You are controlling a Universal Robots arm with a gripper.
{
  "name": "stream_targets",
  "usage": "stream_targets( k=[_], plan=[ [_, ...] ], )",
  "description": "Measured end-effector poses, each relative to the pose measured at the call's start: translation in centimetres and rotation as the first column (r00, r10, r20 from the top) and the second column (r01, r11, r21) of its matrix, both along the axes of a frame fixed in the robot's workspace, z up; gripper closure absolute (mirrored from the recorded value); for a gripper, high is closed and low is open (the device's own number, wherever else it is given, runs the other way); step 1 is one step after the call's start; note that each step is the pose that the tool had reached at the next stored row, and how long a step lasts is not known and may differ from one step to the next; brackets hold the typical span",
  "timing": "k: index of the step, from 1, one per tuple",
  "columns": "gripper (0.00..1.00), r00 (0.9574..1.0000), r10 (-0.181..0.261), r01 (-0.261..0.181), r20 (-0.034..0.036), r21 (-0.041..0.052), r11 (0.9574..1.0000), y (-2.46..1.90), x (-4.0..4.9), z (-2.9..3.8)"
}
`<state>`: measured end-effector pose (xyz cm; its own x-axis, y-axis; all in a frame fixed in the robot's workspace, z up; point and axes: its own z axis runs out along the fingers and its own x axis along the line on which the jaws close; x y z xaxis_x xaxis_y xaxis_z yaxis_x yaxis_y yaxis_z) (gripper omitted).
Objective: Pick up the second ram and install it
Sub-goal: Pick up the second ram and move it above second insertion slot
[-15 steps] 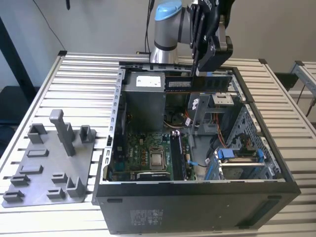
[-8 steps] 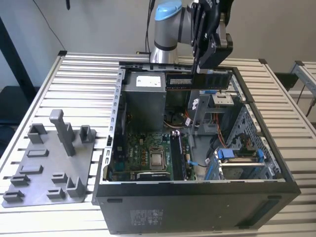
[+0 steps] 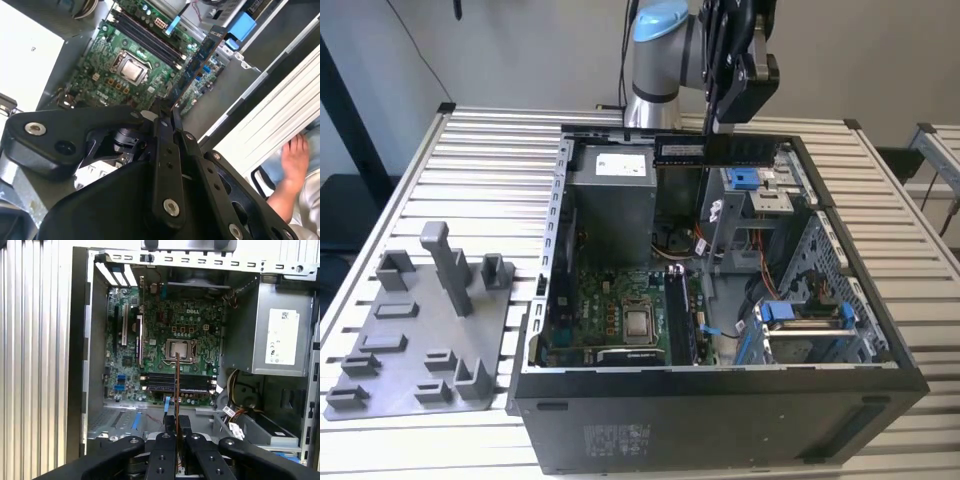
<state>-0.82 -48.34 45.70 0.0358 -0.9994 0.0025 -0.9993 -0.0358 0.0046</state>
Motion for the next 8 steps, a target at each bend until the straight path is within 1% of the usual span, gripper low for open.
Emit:
stream_targets(
  k=[2, 8],
  plan=[
    [0.86, 1.0000, 0.000, 0.000, 0.0000, 0.0004, 1.0000, 0.48, 0.00, -0.06],
    [0.86, 1.0000, -0.001, 0.001, 0.0000, 0.0079, 1.0000, 1.47, 0.01, -0.17]
  ],
)
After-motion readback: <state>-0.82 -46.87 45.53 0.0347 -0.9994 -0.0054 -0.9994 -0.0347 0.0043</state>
